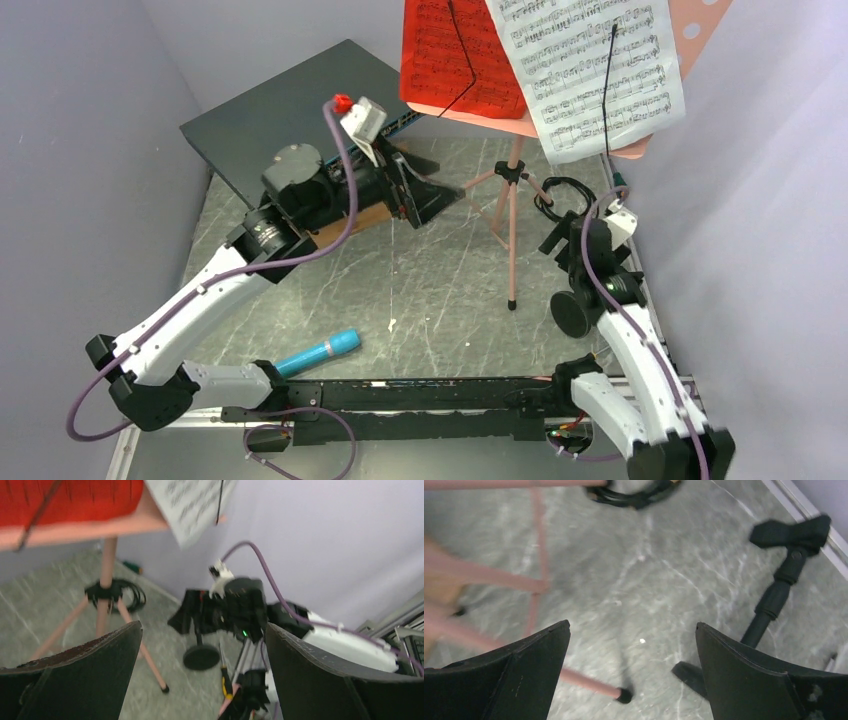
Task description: Set up the instrument practice props
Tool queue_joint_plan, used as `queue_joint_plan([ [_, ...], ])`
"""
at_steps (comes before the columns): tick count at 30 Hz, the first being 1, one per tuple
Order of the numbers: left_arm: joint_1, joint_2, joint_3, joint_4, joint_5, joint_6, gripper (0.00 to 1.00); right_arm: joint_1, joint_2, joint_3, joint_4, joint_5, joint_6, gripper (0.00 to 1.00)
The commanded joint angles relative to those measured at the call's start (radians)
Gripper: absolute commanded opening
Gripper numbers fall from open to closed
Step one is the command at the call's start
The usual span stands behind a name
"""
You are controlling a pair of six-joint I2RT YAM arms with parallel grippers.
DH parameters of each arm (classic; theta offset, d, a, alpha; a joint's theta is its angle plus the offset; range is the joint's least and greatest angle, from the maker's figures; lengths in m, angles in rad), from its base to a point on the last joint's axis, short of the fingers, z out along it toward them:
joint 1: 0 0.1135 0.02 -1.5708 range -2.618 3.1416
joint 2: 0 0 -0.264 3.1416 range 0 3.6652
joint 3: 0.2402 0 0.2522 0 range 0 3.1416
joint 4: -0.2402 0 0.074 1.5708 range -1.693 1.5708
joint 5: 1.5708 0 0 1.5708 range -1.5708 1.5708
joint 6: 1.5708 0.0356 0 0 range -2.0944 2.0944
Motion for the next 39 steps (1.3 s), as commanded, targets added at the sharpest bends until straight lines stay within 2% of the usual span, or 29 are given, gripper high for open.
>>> queue_joint_plan([
  [1,-0.005,-0.057,-0.099,-0.063,0.042,-0.070,0.99,-0.138,0.164,-0.023,0.093,0.037,0.124,0.98],
  [4,-0.005,-0.112,-0.193,-0.135,0.015,-0.060,0.99,-0.324,0.275,-0.027,0.109,-0.019,0.137,0.94],
  [6,-0.005,-0.156,-0.251,-0.172,-0.019,-0.055,1.00,-0.411,0.342,-0.008,0.071,0.037,0.173,0.93],
  [10,-0.004,-0.246,-0.344,-0.215,-0.068,-0.045,0.99,-0.527,0.453,0.009,0.014,0.095,0.218,0.93],
  [14,-0.005,-0.321,-0.393,-0.270,-0.099,-0.028,0.99,-0.573,0.561,-0.032,0.104,-0.060,0.180,0.92],
  [20,-0.004,-0.404,-0.400,-0.371,-0.160,0.006,0.99,-0.574,0.666,-0.091,0.232,-0.156,0.147,0.68],
  [23,-0.005,-0.439,-0.401,-0.398,-0.199,0.014,0.99,-0.574,0.683,-0.092,0.237,-0.159,0.148,0.51],
  [25,-0.005,-0.451,-0.400,-0.412,-0.215,0.019,0.99,-0.574,0.665,-0.094,0.240,-0.147,0.147,0.39],
  [28,-0.005,-0.456,-0.394,-0.422,-0.227,0.029,0.99,-0.574,0.599,-0.099,0.214,-0.136,0.146,0.12],
  [30,-0.004,-0.448,-0.386,-0.422,-0.226,0.035,1.00,-0.573,0.532,-0.099,0.178,-0.137,0.146,0.02],
  [34,-0.004,-0.430,-0.376,-0.411,-0.213,0.041,1.00,-0.563,0.320,-0.089,0.103,-0.164,0.107,0.00],
  [39,-0.003,-0.405,-0.387,-0.376,-0.187,0.034,0.99,-0.525,0.055,-0.067,0.057,-0.385,-0.006,0.00],
])
